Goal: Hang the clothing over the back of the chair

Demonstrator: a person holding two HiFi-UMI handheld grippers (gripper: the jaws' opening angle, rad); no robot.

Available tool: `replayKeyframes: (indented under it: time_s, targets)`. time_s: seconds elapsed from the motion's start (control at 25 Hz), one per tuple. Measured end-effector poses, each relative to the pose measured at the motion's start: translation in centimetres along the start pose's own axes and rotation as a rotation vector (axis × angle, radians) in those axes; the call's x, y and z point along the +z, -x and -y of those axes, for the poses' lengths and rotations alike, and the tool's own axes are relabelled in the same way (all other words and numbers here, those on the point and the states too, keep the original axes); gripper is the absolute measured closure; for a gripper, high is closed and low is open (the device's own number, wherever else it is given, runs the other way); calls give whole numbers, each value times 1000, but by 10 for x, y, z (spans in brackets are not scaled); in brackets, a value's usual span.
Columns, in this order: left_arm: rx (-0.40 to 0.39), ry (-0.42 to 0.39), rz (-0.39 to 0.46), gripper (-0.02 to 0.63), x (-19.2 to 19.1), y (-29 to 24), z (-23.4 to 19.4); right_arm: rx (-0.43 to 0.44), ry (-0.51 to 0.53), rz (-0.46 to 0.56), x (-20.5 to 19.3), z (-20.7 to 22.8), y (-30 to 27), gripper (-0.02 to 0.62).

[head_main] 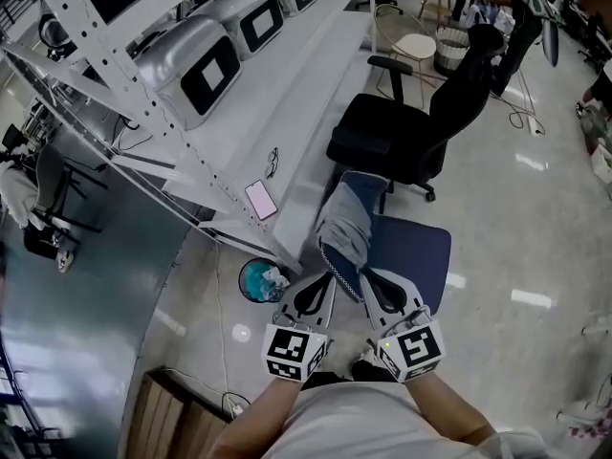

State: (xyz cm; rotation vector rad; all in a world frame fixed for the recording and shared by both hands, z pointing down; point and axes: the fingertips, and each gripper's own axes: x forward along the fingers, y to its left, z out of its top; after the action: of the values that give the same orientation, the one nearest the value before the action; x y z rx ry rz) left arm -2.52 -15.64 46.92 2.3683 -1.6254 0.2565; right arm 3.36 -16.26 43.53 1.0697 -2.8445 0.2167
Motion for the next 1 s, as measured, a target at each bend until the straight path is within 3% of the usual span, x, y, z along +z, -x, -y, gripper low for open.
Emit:
replayKeyframes:
  time_s: [0.68,1.0]
  targets:
    - [-147,39,133,594,5,89,-55,-137,62,-44,3,-107,-23,577]
    - [-180,38,167,594,13,101,-45,-149,76,-34,9,-124,-10,577]
